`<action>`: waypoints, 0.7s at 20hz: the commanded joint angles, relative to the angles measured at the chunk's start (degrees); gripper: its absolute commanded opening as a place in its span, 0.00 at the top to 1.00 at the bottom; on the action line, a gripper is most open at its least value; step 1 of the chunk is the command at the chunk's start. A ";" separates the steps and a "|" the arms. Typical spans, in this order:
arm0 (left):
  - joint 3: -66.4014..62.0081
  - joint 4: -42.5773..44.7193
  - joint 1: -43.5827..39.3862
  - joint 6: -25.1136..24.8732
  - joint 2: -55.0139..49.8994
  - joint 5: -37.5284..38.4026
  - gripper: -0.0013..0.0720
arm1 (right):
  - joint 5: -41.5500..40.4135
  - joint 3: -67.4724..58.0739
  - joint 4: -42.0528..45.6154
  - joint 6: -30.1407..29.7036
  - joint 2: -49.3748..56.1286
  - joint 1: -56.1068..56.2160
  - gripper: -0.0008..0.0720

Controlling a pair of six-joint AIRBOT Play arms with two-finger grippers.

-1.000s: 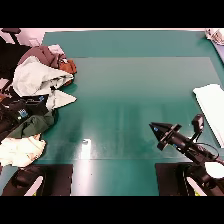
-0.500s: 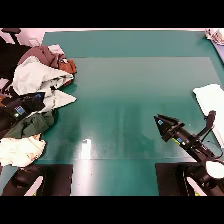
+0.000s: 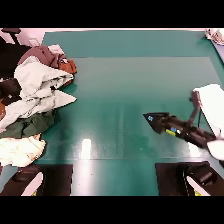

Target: Fold the shirts.

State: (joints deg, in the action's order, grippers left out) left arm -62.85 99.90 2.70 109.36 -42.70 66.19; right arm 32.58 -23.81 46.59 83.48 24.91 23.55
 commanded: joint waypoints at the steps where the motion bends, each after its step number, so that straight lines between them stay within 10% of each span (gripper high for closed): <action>1: -4.24 0.90 7.52 -4.96 -7.37 6.75 0.26 | 14.27 -12.46 2.91 0.28 13.38 -6.21 0.56; 6: -4.22 -0.04 16.59 -13.60 -15.96 13.20 0.26 | 31.01 -26.08 2.49 -0.55 25.40 -22.14 0.56; 12: -4.24 -9.14 16.46 -13.84 -18.56 -3.39 0.26 | 36.24 -31.28 2.58 -5.62 31.58 -28.55 0.56; 14: -4.28 -13.60 16.46 -13.84 -20.85 -10.80 0.12 | 35.91 -31.28 2.56 -5.62 32.74 -27.71 0.56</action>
State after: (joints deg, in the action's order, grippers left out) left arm -67.05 92.95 18.81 96.09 -61.19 65.80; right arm 66.85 -53.89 49.12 78.91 55.33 -3.36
